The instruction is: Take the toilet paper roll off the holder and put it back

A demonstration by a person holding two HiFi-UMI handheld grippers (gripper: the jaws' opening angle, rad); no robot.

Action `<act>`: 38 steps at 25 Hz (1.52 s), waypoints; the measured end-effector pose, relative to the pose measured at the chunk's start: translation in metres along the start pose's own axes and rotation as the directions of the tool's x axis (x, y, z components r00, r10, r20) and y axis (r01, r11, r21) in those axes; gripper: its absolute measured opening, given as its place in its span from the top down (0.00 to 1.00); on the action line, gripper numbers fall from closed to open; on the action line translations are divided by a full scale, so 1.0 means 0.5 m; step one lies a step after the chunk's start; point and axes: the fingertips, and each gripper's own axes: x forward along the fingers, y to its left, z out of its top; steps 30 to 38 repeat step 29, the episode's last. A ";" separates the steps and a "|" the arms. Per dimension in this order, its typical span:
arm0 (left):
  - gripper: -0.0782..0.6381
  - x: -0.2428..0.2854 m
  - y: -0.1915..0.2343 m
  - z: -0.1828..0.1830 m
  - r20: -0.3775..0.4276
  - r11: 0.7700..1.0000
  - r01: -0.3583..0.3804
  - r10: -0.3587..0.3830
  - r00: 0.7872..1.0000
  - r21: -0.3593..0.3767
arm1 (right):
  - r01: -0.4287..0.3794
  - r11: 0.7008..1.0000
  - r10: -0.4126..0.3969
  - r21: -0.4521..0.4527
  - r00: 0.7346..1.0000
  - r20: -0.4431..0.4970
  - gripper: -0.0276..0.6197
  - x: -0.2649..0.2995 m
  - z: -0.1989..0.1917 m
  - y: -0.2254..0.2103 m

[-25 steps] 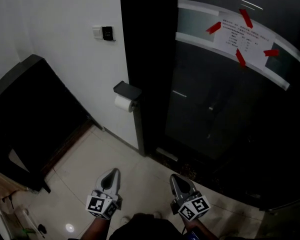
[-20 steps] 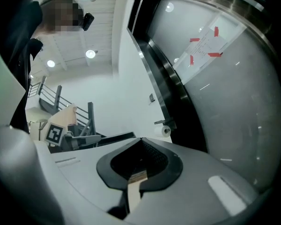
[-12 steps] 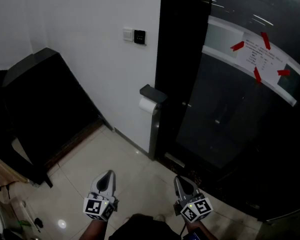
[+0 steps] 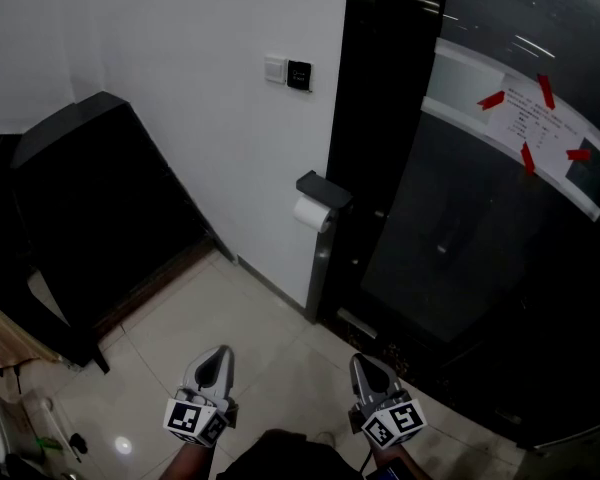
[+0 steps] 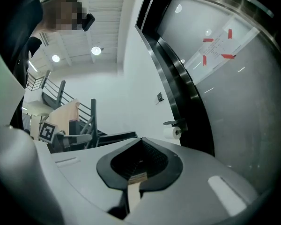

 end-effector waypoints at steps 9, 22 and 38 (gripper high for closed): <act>0.89 0.015 -0.016 -0.015 -0.001 1.000 0.003 -0.003 1.000 -0.013 | 0.004 1.000 -0.004 -0.004 1.000 -0.002 0.94 0.007 -0.004 -0.023; 0.89 0.028 -0.037 -0.021 -0.010 1.000 -0.014 0.014 1.000 0.003 | -0.061 0.998 0.061 0.003 0.998 -0.018 0.94 0.040 -0.006 -0.031; 0.89 0.030 -0.038 -0.024 0.001 1.000 -0.018 0.018 1.000 0.012 | -0.070 0.998 0.070 0.004 0.997 -0.015 0.94 0.050 -0.001 -0.040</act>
